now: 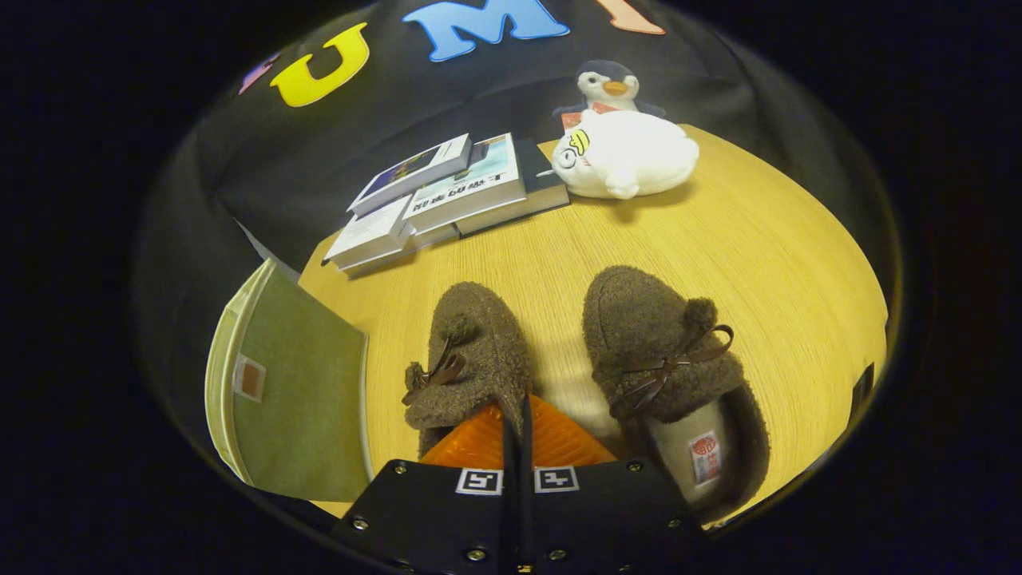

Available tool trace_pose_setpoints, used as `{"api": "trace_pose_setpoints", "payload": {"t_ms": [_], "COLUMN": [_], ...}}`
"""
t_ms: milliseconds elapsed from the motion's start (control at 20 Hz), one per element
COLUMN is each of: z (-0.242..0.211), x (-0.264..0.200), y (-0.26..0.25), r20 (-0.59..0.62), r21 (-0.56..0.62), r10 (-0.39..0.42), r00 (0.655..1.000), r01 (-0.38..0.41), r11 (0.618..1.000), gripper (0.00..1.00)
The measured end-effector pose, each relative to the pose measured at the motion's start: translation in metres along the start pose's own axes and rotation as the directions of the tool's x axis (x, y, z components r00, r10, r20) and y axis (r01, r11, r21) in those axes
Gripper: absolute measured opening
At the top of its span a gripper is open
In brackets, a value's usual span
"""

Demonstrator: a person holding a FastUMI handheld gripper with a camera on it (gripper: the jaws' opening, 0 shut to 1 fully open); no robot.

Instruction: Open the storage box then place both shoes into the box .Put the left shoe in first, then the right shoe, with the right side of both shoes facing outward in a uniform manner.

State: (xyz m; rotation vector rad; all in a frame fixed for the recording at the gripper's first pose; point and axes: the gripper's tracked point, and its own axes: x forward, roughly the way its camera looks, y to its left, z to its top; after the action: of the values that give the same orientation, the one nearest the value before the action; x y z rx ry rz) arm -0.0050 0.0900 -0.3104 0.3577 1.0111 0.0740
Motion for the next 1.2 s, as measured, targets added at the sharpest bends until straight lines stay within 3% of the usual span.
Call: {"api": "trace_pose_setpoints", "payload": {"t_ms": [450, 800, 1200], "z": [0.04, 0.071, 0.067], "x": [-0.044, -0.072, -0.081], "y": [0.053, 0.121, 0.199], "r20": [0.048, 0.092, 0.081], "r21": [0.037, -0.023, -0.065], "r10": [0.079, 0.17, 0.268], "r00": [0.996, 0.981, 0.96], "r01": [-0.081, -0.168, -0.263], "r11": [0.996, 0.986, 0.963], "gripper": [0.0, 0.0, 0.0]}}
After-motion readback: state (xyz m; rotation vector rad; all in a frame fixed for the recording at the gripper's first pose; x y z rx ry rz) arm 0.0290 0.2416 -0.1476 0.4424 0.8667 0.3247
